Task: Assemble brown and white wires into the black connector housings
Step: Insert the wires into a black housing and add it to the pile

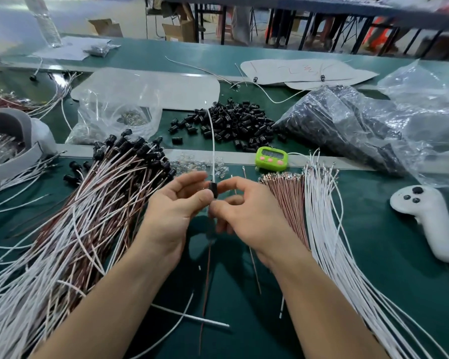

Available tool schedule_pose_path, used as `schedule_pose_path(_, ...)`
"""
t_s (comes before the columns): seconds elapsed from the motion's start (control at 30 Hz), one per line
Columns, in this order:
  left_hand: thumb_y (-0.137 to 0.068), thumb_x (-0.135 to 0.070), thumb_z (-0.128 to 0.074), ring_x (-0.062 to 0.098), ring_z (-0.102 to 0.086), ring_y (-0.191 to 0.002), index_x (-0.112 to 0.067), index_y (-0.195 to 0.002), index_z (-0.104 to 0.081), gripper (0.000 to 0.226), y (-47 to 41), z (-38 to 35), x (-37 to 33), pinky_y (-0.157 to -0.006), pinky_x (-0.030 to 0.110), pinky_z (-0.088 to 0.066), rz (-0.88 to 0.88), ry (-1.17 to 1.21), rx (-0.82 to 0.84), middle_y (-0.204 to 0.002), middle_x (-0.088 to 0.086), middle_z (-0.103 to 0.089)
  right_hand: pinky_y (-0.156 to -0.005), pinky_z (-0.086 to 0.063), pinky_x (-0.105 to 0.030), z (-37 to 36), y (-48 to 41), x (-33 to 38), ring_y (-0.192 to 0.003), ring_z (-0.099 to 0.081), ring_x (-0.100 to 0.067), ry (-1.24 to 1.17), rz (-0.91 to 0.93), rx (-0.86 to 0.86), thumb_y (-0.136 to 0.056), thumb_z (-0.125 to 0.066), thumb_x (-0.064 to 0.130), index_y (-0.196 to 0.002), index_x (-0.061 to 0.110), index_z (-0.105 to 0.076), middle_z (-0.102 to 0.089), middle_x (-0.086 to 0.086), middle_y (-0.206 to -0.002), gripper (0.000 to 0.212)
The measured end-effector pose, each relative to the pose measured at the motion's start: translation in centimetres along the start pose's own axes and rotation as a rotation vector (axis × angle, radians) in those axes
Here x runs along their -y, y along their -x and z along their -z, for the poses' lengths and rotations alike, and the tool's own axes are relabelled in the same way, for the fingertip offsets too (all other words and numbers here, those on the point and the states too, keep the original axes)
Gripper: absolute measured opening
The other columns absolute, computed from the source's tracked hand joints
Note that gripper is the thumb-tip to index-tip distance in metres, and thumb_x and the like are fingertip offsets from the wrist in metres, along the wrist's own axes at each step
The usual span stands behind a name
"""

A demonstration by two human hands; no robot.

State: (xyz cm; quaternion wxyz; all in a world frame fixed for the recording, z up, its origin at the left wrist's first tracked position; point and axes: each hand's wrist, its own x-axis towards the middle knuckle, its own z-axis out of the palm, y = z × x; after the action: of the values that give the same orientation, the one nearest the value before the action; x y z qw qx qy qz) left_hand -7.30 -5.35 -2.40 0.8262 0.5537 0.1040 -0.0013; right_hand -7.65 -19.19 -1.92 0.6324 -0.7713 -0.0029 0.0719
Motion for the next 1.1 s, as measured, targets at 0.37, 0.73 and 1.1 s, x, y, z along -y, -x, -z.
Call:
schedule_pose_path(0.37,-0.082,-0.010,-0.081,0.005,-0.068,-0.070,-0.025,-0.077,-0.081,0.016,0.3,-0.1,0.1,-0.070,0.017,-0.052,-0.088,-0.300,-0.032,-0.079,-0.001,-0.078,-0.050,-0.044,-0.016,0.8,-0.1,-0.1,-0.046,-0.058,0.001,0.247,0.079,-0.111,-0.079,-0.077,0.013,-0.079,0.030,-0.077,-0.074,0.011,-0.064,0.017)
schedule_pose_path(0.73,-0.082,-0.014,-0.073,0.008,-0.068,-0.071,-0.022,-0.075,-0.083,0.015,-0.5,1.5,-2.1,-0.074,0.022,-0.046,-0.009,0.011,-0.136,-0.079,-0.005,-0.076,-0.056,-0.045,-0.006,2.6,0.1,1.0,-0.054,-0.063,0.005,0.475,0.059,-0.084,-0.083,-0.077,0.008,-0.078,0.026,-0.081,-0.071,0.018,-0.060,0.019)
schedule_pose_path(1.1,-0.081,0.001,-0.075,0.009,-0.065,-0.067,-0.014,-0.071,-0.081,0.019,0.2,0.5,-1.5,-0.063,0.014,-0.050,-0.124,-0.103,-0.130,-0.077,0.003,-0.077,-0.083,-0.059,-0.022,0.1,0.9,1.2,-0.084,-0.072,0.002,0.272,0.190,-0.092,-0.087,-0.073,0.013,-0.112,0.028,-0.078,-0.079,0.013,-0.090,0.029)
